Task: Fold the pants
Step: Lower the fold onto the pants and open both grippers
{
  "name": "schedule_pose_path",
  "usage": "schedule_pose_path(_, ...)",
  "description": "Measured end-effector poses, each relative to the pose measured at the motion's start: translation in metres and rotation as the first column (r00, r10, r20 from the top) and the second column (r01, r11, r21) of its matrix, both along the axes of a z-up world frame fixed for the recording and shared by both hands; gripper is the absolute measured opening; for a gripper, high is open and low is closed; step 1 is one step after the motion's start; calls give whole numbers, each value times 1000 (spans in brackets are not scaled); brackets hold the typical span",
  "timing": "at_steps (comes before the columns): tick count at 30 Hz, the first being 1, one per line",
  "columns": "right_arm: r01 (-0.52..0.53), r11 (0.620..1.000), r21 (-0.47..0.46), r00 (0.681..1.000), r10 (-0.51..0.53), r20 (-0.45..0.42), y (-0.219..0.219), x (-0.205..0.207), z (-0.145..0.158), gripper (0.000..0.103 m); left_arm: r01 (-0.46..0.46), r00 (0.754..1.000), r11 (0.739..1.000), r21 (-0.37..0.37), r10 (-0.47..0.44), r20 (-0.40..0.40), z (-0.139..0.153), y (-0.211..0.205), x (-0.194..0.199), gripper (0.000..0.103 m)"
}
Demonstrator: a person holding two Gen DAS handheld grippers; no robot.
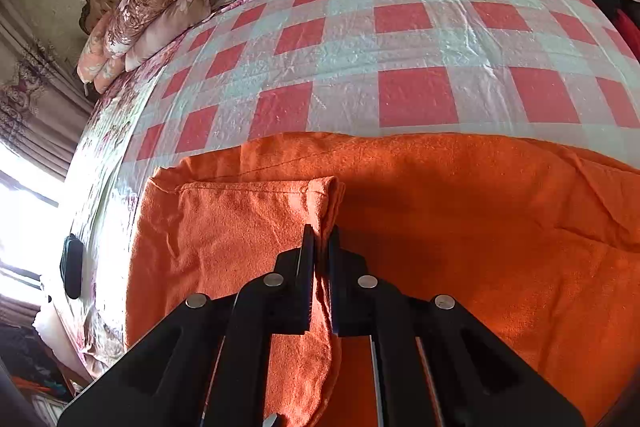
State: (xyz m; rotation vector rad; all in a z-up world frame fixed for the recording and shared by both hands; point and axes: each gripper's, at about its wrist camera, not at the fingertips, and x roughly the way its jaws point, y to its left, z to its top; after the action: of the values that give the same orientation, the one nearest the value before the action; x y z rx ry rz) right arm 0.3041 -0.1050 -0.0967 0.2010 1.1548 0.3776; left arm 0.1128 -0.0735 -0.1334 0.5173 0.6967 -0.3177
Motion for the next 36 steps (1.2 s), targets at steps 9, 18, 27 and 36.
schedule_pose_path(9,91,976,-197,988,-63,142,-6,-22,19,24,-123,986,975,-186,141,86,52,81,-34,69)
schedule_pose_path(18,-39,986,-162,991,59,120,42,-89,17,24,-518,855,702,-488,431,-288,42,244,-20,30)
schedule_pose_path(27,-35,918,-395,984,102,149,45,-109,-11,42,-515,853,771,-373,421,-307,2,237,-8,23)
schedule_pose_path(36,5,897,-442,978,87,189,38,-111,-13,58,-407,913,890,-203,390,-121,3,204,29,43)
